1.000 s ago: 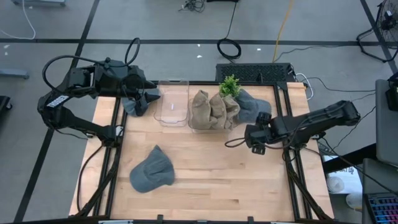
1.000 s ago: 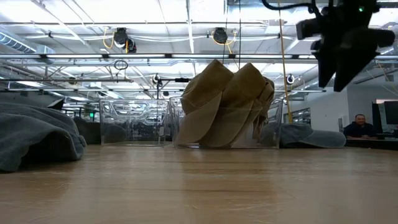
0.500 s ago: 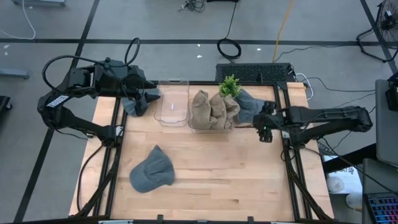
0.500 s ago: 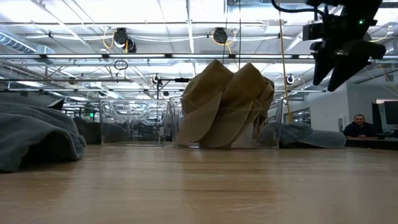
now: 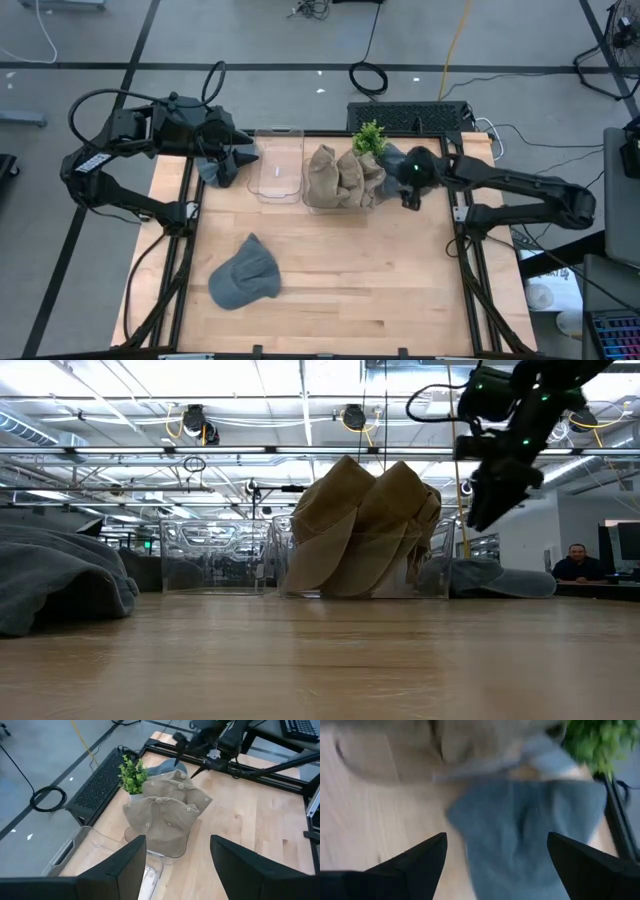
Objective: Pick & Place hat
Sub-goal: Put the top right blue cap into the left transparent bin
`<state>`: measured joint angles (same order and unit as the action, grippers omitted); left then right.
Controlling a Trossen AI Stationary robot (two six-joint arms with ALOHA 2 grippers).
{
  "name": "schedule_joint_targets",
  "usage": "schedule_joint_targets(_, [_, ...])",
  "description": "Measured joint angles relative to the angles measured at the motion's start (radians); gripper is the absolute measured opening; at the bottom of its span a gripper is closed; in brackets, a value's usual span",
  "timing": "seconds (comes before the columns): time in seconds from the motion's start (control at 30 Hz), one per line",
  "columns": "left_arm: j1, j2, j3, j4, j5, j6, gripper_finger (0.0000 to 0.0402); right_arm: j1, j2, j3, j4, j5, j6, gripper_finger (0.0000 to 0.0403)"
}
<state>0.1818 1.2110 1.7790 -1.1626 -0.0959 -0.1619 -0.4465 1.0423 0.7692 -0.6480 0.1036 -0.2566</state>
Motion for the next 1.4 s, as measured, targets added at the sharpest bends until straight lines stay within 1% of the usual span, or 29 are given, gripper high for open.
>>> schedule_joint_targets(0.03, [0.000, 0.000, 0.000, 0.000, 0.000, 0.000, 0.0230, -0.023, 0.014, 0.000, 0.033, -0.032, -0.005, 0.0330])
schedule_joint_targets(0.1, [0.000, 0.000, 0.000, 0.000, 0.000, 0.000, 0.0230, -0.064, 0.046, 0.000, 0.071, -0.059, -0.015, 0.0330])
schedule_joint_targets(0.23, [0.000, 0.000, 0.000, -0.004, 0.001, -0.001, 0.0230, -0.125, 0.134, 0.000, 0.073, -0.135, -0.021, 0.0330])
schedule_joint_targets(0.43, [0.000, 0.000, 0.000, -0.015, 0.001, -0.001, 0.0230, -0.144, 0.245, 0.000, 0.102, -0.159, -0.051, 0.0329])
schedule_joint_targets(0.53, [0.000, 0.000, 0.000, -0.015, 0.001, 0.000, 0.0230, -0.146, 0.283, 0.000, 0.098, -0.156, -0.056, 0.0316])
schedule_joint_targets(0.63, [0.000, 0.000, 0.000, -0.015, 0.000, 0.009, 0.0230, -0.150, 0.313, 0.000, 0.099, -0.148, -0.061, 0.0278])
schedule_joint_targets(0.7, [0.000, 0.000, 0.000, -0.015, 0.000, 0.010, 0.0230, -0.150, 0.320, 0.000, 0.097, -0.117, -0.063, 0.0238])
schedule_joint_targets(0.8, [0.000, 0.000, 0.000, -0.016, 0.000, 0.011, 0.0230, -0.150, 0.321, 0.000, 0.089, -0.072, -0.052, 0.0163])
schedule_joint_targets(0.9, [0.000, 0.000, 0.000, -0.016, 0.000, 0.011, 0.0230, -0.150, 0.301, 0.000, 0.060, -0.030, -0.039, 0.0076])
schedule_joint_targets(0.97, [0.000, 0.000, 0.000, -0.017, 0.000, 0.015, 0.0230, -0.150, 0.283, 0.000, 0.034, -0.022, -0.030, 0.0024])
schedule_joint_targets(1.0, [0.000, 0.000, 0.000, -0.017, 0.000, 0.022, 0.0230, -0.150, 0.271, 0.000, 0.018, -0.022, -0.017, 0.0013])
schedule_joint_targets(1.13, [0.000, 0.000, 0.000, -0.017, 0.000, 0.036, 0.0230, -0.148, 0.199, 0.000, -0.045, -0.022, 0.049, 0.0003])
schedule_joint_targets(1.3, [0.000, 0.000, 0.000, -0.016, -0.004, 0.036, 0.0230, -0.120, 0.047, 0.009, -0.158, -0.020, 0.159, 0.0001])
schedule_joint_targets(1.4, [0.000, 0.000, 0.000, -0.015, -0.010, 0.035, 0.0230, -0.089, -0.051, 0.055, -0.207, -0.001, 0.231, 0.0001])
